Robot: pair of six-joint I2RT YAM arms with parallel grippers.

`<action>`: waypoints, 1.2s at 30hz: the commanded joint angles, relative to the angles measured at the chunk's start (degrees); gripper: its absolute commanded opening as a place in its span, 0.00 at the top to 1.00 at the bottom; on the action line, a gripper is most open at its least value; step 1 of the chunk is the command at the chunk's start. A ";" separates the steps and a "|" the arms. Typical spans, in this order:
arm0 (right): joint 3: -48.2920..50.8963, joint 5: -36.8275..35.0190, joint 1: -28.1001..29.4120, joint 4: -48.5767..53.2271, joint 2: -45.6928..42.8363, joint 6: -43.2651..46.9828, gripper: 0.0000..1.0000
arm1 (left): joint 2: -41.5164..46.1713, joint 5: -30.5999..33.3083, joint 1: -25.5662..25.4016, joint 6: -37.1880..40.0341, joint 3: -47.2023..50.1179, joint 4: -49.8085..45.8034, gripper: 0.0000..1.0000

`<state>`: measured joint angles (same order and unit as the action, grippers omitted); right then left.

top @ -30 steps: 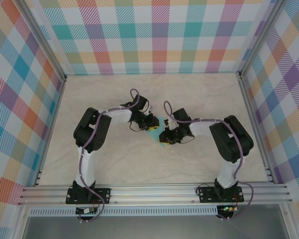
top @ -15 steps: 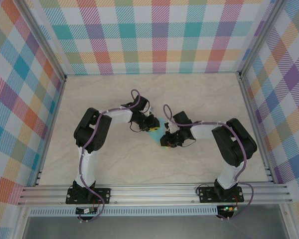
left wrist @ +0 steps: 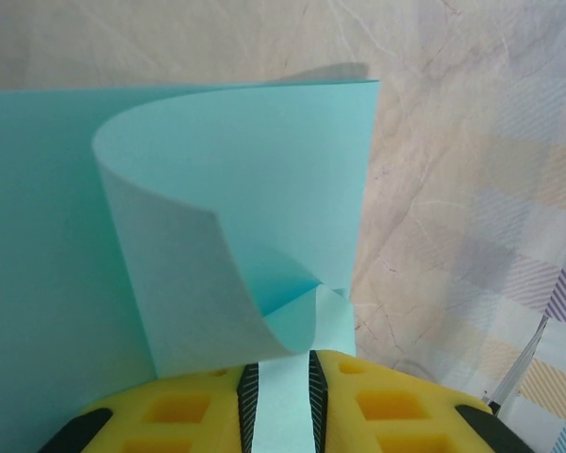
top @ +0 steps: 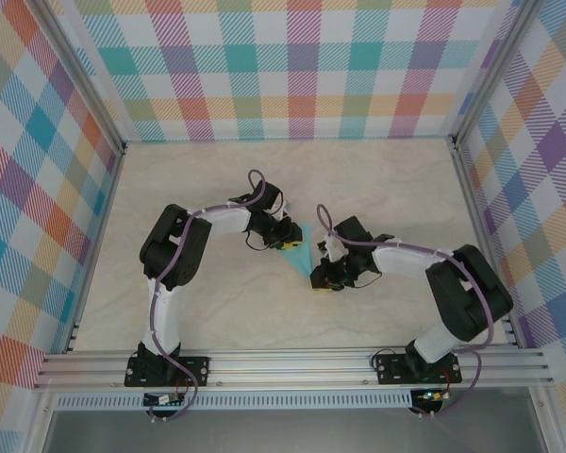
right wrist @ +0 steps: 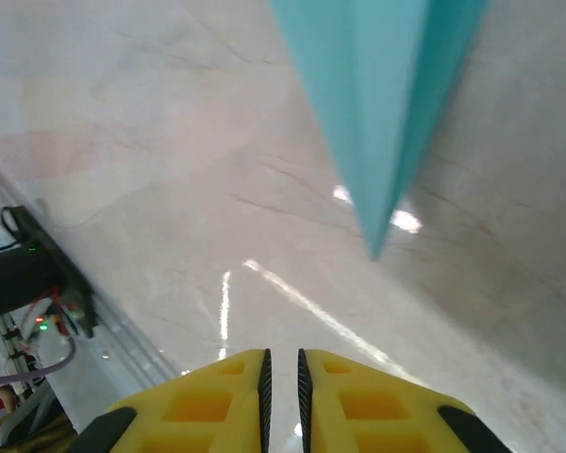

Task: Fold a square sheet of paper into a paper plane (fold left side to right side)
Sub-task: Fourth fold the wing at the center of the table.

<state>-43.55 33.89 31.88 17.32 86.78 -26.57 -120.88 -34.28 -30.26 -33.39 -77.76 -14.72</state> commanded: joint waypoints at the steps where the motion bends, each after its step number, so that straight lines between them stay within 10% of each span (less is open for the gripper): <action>1: -2.89 4.19 -0.40 -3.87 0.40 -2.26 0.83 | -0.20 3.71 -0.24 0.98 0.85 -3.06 0.75; 14: -8.86 -3.17 -1.73 -9.00 17.79 -7.25 0.92 | 0.47 3.77 -0.24 0.91 1.73 -2.33 0.75; 36: -4.44 -9.57 0.50 1.51 20.19 -4.49 0.93 | -7.51 3.16 8.20 7.32 -13.04 -7.84 0.73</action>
<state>-51.22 29.19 30.87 8.82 104.42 -32.12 -125.84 -34.52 -24.75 -28.80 -87.50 -21.37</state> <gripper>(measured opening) 0.070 0.273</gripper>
